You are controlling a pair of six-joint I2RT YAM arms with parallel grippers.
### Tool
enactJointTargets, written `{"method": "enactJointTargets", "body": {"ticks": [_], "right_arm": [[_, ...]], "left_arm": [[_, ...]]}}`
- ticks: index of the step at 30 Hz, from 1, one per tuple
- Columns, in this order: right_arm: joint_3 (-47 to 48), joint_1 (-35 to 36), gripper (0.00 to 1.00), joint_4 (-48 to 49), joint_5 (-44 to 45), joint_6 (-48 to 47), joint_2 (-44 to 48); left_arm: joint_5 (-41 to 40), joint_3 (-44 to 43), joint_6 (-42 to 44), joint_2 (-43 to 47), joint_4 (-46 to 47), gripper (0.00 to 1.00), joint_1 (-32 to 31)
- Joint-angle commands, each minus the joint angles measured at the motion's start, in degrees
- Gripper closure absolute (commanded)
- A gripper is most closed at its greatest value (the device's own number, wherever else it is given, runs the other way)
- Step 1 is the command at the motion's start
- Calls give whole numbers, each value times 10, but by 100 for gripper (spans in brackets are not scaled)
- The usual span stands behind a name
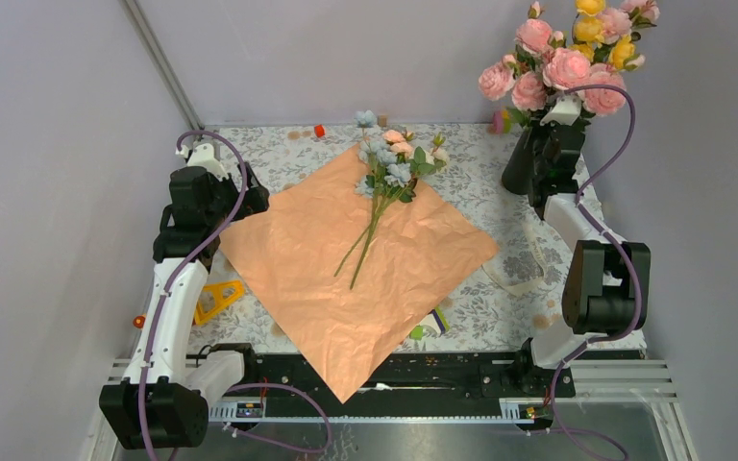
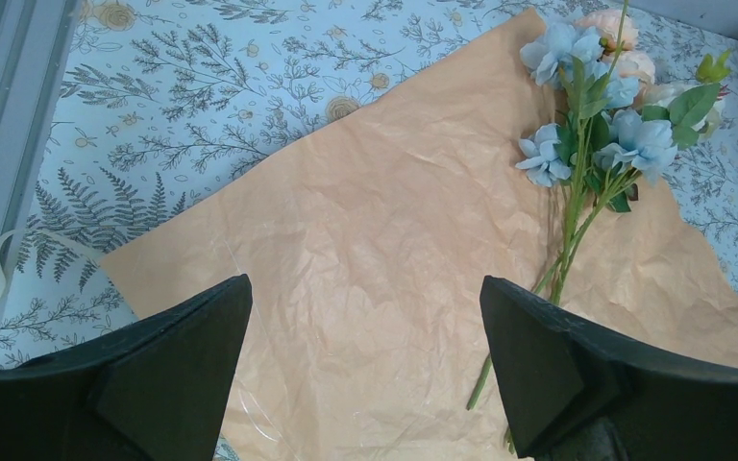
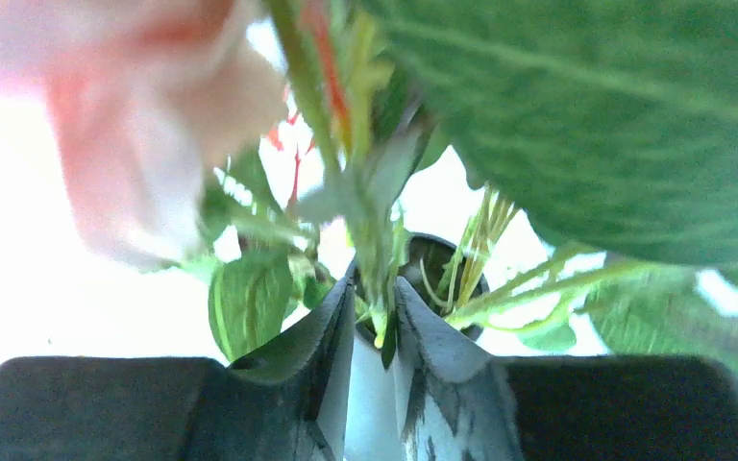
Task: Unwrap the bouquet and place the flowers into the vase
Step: Insert the fake flower into the vase.
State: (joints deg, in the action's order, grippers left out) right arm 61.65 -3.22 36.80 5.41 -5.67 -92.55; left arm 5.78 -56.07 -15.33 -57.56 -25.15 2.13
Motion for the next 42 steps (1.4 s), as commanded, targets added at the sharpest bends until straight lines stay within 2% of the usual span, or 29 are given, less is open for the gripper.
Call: {"method": "enactJointTargets", "body": {"ticks": [1,18,25,33,37,40,42], "right_arm": [[-13,-2,71,-7,2,2,18],[-44,-1,43,-12,-20,-9,57],[-59,1,25,-55,-23,-4,102],[-155,24,18,-98,-24,26,233],[-191,48,17,-152,-27,53,313],[-207,72,17,-201,-18,92,356],[-213,87,18,-226,-16,128,377]], "left_arm": [[9,-5,-6,4,27,2,4],[16,-3,-8,6,27,2,4],[23,-2,-11,7,28,2,4],[29,-4,-26,12,25,3,3],[31,8,-57,29,16,4,-4],[25,40,-89,42,20,4,-18],[15,62,-112,46,26,5,-55]]}}
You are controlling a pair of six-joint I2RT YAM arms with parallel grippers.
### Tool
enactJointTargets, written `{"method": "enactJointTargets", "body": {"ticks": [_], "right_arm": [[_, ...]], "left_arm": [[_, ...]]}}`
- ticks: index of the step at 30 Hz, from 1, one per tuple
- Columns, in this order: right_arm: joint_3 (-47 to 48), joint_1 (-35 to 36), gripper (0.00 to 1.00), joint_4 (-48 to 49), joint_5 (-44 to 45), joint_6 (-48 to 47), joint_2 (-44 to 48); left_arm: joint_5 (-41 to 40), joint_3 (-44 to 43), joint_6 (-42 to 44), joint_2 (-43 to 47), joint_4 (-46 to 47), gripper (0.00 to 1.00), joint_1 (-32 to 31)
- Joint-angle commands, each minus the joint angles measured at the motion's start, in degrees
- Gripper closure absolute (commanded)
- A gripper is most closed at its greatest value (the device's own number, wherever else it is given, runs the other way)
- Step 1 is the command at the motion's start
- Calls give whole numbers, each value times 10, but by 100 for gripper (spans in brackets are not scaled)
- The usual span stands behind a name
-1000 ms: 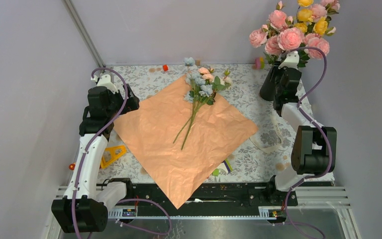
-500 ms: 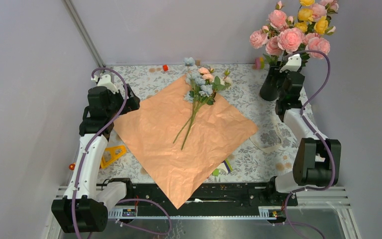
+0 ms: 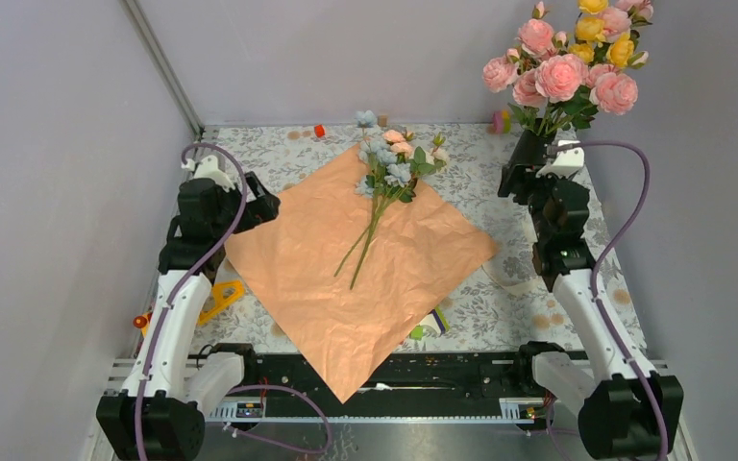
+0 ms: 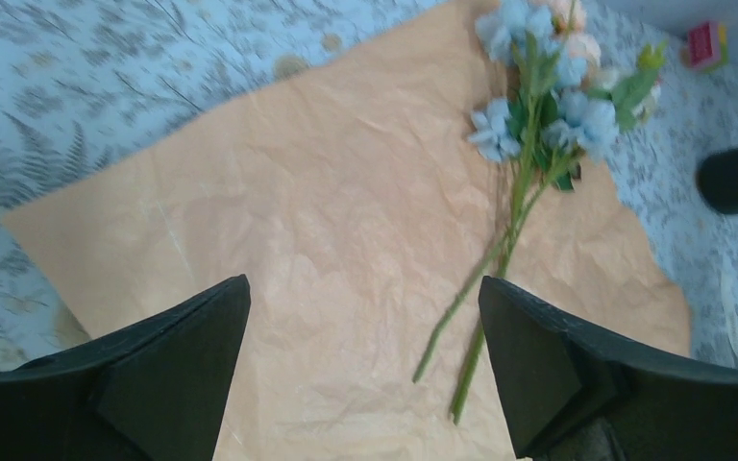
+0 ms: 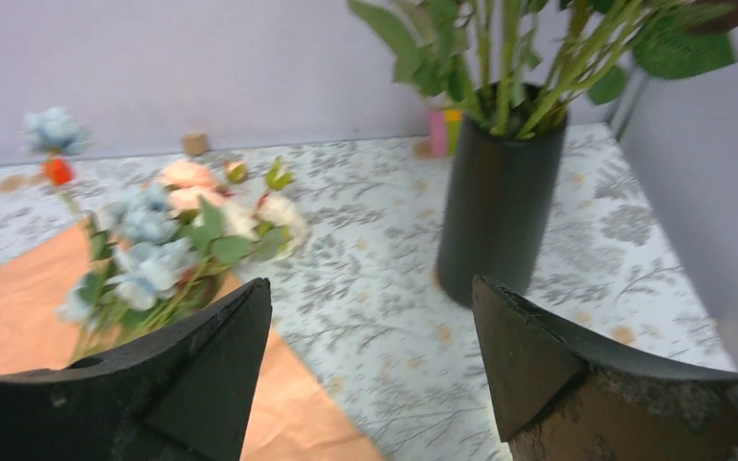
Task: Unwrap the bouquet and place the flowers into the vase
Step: Insert the fake flower into the vase, then pick up the fake flower from the wrapping paper.
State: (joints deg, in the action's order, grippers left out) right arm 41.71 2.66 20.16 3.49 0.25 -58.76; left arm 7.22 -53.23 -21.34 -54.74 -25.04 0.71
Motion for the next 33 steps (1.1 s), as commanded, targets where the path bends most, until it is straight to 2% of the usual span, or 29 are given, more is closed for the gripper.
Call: {"method": "enactJointTargets", "body": {"ticks": [1,7,14,17,20,24,30,33], "right_arm": [[-16,37,19,-71,0,92,48],[-35,104,23,-112,-27,224,59],[-62,163,30,-104,-33,289,37],[-70,173,31,-109,-33,290,41],[-75,174,31,-124,-33,287,52],[-83,175,31,-146,-23,276,71],[-91,174,31,-155,-19,275,78],[-90,175,31,-151,-23,276,70]], "left_arm": [[-4,43,-62,17,28,5,-59],[-21,90,-124,-27,95,7,-189],[-18,52,-124,-160,161,13,-311],[-23,31,-108,-212,173,21,-332],[-20,10,-94,-267,164,24,-344],[-10,-8,-92,-328,156,35,-358],[-49,-26,-81,-371,143,48,-383],[-63,-37,-74,-389,134,52,-390]]}}
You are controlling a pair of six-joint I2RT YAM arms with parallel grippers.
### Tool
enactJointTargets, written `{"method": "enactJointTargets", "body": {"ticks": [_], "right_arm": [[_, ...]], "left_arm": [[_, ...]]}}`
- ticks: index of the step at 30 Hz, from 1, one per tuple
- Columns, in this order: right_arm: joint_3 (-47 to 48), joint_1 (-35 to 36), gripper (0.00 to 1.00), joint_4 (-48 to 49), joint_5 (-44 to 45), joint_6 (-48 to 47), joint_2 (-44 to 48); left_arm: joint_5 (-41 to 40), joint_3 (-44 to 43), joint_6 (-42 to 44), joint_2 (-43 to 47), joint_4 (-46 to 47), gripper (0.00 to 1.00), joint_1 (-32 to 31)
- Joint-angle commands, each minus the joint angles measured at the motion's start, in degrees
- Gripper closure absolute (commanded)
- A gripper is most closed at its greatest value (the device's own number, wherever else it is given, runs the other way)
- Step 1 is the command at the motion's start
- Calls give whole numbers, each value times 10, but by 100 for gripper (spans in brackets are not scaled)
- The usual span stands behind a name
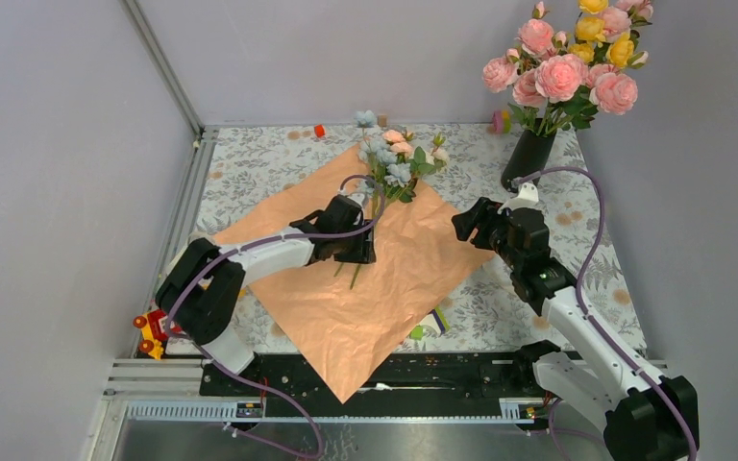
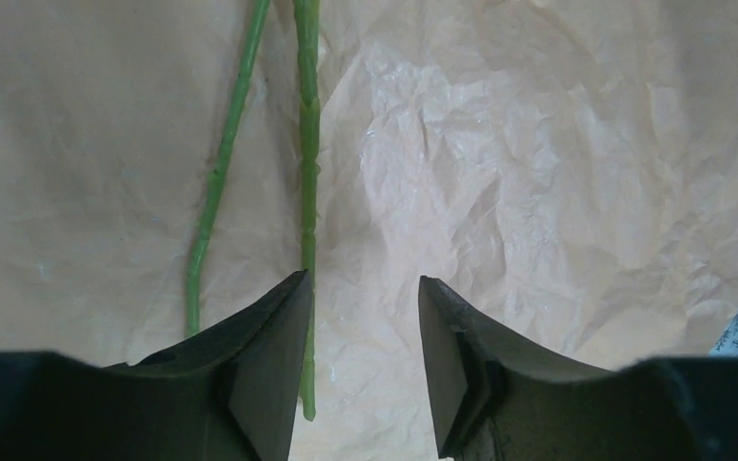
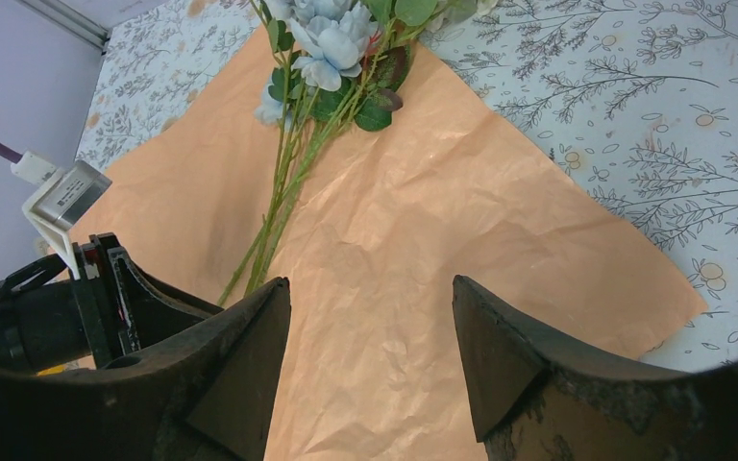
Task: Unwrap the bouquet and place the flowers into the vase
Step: Pick up the fake flower from the wrapping paper.
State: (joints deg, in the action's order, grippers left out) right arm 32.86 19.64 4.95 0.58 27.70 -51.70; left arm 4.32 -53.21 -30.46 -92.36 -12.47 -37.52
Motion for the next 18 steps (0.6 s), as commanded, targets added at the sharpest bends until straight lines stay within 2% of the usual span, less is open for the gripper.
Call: {"method": "enactJointTargets", "body": {"ticks": [1,9,18], "right_arm": [[-1,5,31,3,5,2,-3],[4,5,31,9,-1,1,-20],[6,5,31,9,-2,0,-26]], "left_arm": [[-39,-43,20,-20,2,54,-9],[-94,-76,36,-59,-34,64,-14],[-87,-83,33,-79,-33,72,-14]]}}
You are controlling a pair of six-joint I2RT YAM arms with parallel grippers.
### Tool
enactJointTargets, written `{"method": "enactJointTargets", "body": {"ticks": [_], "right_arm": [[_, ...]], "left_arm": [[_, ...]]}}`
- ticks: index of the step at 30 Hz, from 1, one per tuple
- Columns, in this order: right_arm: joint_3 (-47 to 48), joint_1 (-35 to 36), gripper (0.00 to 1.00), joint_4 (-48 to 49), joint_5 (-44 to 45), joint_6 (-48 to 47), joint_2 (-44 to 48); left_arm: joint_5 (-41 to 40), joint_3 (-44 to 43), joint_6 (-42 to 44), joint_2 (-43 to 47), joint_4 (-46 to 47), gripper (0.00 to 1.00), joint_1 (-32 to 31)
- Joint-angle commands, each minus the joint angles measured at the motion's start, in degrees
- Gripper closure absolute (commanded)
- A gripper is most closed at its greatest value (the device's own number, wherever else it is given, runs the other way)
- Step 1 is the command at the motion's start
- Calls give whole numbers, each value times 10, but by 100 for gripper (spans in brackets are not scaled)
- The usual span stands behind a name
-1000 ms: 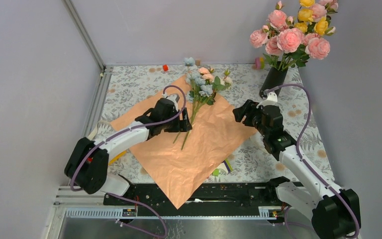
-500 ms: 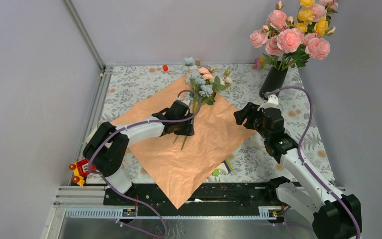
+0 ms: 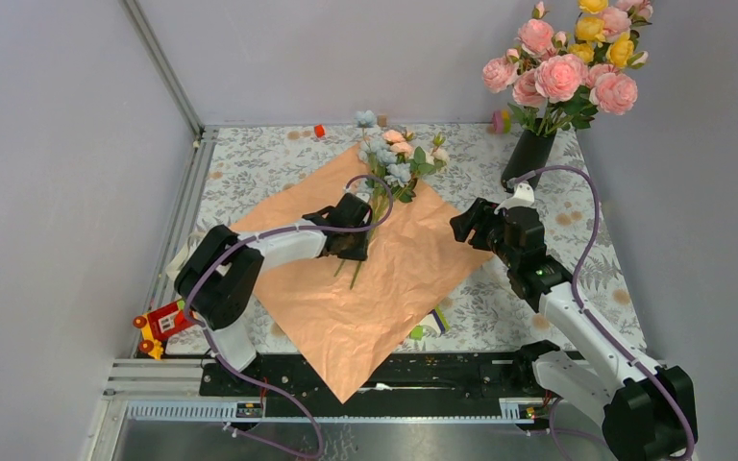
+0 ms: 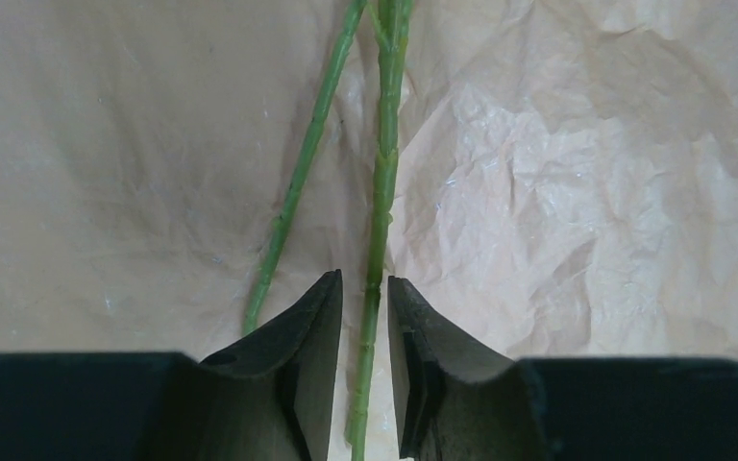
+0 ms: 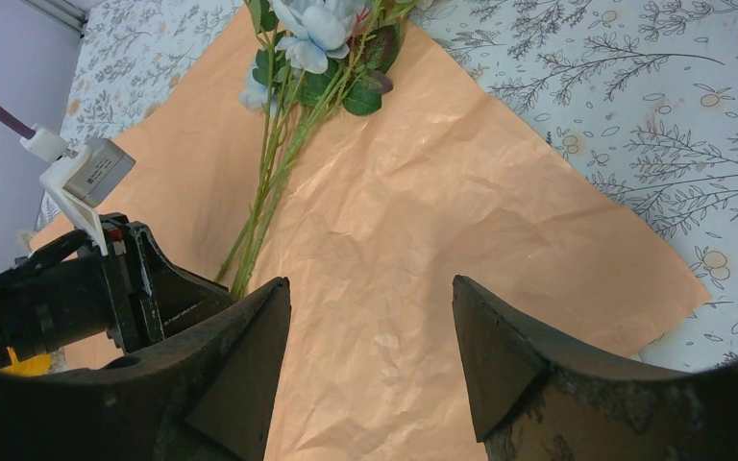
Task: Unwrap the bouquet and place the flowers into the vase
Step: Pick up the fake flower from the wrapping paper.
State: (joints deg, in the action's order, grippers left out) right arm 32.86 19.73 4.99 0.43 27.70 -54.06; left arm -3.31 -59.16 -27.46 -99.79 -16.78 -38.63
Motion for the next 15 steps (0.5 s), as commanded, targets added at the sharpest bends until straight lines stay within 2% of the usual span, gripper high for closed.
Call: {"method": "enactJointTargets", "body": {"ticks": [1,15], "right_arm": [[5,4,31,10,0,1,-2],[6,4,31,9,3,0,-3]], "left_arm": [[-9,-23,2,-7,12,73,-3],[1,-31,-8,-3,2,92,-3]]}}
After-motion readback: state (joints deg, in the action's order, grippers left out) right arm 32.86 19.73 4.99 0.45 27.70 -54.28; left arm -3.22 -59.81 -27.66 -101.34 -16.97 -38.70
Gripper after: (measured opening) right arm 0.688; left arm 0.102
